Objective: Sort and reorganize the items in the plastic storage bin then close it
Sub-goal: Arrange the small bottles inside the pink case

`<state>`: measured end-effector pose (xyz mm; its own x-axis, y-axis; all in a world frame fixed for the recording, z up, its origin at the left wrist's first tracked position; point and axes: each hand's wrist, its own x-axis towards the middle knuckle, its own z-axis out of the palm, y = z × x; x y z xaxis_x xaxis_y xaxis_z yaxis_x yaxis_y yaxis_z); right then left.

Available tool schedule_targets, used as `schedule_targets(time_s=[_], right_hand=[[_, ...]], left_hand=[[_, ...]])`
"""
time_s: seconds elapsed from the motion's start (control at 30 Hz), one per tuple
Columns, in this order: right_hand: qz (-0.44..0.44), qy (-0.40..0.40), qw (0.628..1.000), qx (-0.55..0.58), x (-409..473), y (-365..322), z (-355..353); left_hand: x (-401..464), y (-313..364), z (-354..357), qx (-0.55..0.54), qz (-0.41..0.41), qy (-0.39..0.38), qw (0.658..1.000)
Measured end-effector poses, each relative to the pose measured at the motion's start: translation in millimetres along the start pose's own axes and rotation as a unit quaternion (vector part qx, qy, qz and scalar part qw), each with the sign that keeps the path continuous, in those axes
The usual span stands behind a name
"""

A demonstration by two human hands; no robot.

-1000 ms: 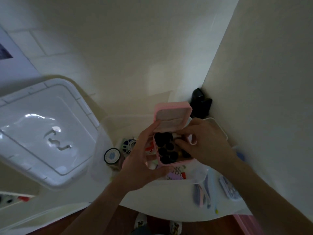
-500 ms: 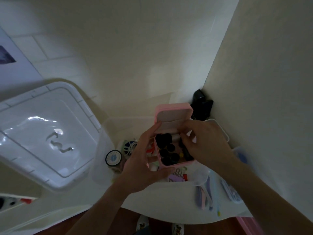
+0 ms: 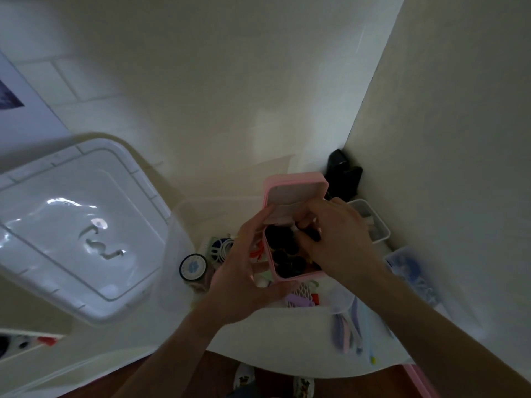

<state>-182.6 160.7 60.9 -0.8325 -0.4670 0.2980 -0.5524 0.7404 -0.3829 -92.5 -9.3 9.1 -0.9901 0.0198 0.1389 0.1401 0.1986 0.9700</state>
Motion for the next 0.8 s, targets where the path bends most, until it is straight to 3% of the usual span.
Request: schedule_targets(time_s=[0.3, 0.37, 0.53, 0.8], right_hand=[[0.054, 0.011, 0.986, 0.159, -3, 15, -42], [0.062, -0.011, 0.988, 0.141, -7, 23, -48], [0.050, -0.156, 0.985, 0.053, -18, 28, -38], [0.014, -0.180, 0.983, 0.012, -18, 22, -43]], left_hand=[[1, -2, -3, -0.003, -0.003, 0.002, 1.000], [2, -3, -3, -0.006, -0.002, 0.002, 1.000], [5, -3, -2, -0.003, 0.002, -0.003, 1.000], [5, -2, 1, -0.003, 0.005, -0.009, 1.000]])
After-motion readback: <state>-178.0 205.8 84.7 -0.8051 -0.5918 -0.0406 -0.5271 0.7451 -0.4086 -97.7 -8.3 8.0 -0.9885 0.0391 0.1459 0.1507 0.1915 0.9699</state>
